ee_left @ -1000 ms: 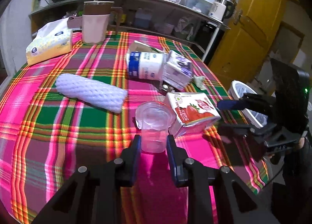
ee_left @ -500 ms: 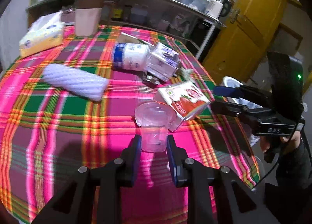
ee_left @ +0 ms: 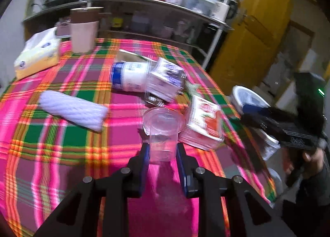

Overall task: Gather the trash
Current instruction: 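Grasp the strawberry milk carton with the right gripper while the left holds the cup, then carry the carton and cup over the bin and release both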

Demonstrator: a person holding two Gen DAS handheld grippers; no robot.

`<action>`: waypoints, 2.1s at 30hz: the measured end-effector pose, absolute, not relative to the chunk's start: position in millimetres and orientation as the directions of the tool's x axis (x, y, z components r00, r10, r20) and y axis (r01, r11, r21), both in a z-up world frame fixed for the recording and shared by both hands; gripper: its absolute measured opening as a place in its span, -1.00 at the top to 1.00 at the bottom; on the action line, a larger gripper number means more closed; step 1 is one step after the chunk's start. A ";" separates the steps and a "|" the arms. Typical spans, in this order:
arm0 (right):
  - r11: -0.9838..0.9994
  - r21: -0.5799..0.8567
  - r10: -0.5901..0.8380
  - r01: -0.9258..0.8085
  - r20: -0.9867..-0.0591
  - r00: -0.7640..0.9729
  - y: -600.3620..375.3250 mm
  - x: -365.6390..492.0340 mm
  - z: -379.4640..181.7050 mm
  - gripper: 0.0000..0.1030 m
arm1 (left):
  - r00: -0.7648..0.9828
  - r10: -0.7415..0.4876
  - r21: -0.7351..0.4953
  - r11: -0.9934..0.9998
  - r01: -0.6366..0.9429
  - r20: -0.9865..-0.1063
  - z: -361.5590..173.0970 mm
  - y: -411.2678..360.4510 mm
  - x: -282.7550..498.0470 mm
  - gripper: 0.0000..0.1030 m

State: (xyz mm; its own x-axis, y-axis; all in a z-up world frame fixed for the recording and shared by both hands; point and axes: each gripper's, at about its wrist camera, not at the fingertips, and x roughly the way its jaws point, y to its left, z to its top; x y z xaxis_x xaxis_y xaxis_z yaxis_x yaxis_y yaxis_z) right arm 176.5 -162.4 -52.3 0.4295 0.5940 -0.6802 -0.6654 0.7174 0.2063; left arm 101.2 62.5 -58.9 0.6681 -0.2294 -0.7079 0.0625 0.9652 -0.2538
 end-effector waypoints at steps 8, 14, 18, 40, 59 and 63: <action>0.721 0.220 0.595 -0.657 -0.683 0.424 -158.7 155.3 -55.2 -0.18 | 0.640 -0.305 -0.242 0.952 0.186 -0.705 -57.1 37.7 124.3 0.50; 0.752 0.227 0.578 -0.619 -0.679 0.453 -168.5 150.1 -52.5 -0.18 | 0.615 -0.358 -0.261 0.934 0.245 -0.703 -60.4 18.8 117.6 0.50; 0.770 0.227 0.565 -0.596 -0.676 0.473 -162.0 141.3 -51.8 -0.18 | 0.639 -0.320 -0.259 0.947 0.191 -0.699 -58.7 29.2 112.1 0.50; 0.932 0.094 0.299 -0.350 -0.747 0.594 -107.9 130.4 -73.4 -0.18 | 0.665 -0.290 -0.300 0.948 0.103 -0.688 -62.4 70.2 91.5 0.50; 0.934 0.149 0.332 -0.324 -0.697 0.636 -152.0 120.0 -50.4 -0.05 | 0.666 -0.292 -0.276 0.952 0.133 -0.686 -50.8 45.9 96.3 0.50; 0.944 0.163 0.319 -0.287 -0.675 0.665 -177.2 120.0 -40.9 -0.05 | 0.663 -0.309 -0.266 0.949 0.170 -0.681 -43.9 25.4 102.6 0.50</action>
State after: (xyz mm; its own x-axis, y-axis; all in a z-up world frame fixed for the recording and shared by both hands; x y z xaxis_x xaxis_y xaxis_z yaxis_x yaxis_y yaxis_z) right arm 120.0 -177.2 -40.9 0.6650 0.3187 -0.6754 -0.2865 0.9440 0.1634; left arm 102.6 25.4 -43.9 0.6634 -0.3095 -0.6812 0.1700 0.9490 -0.2655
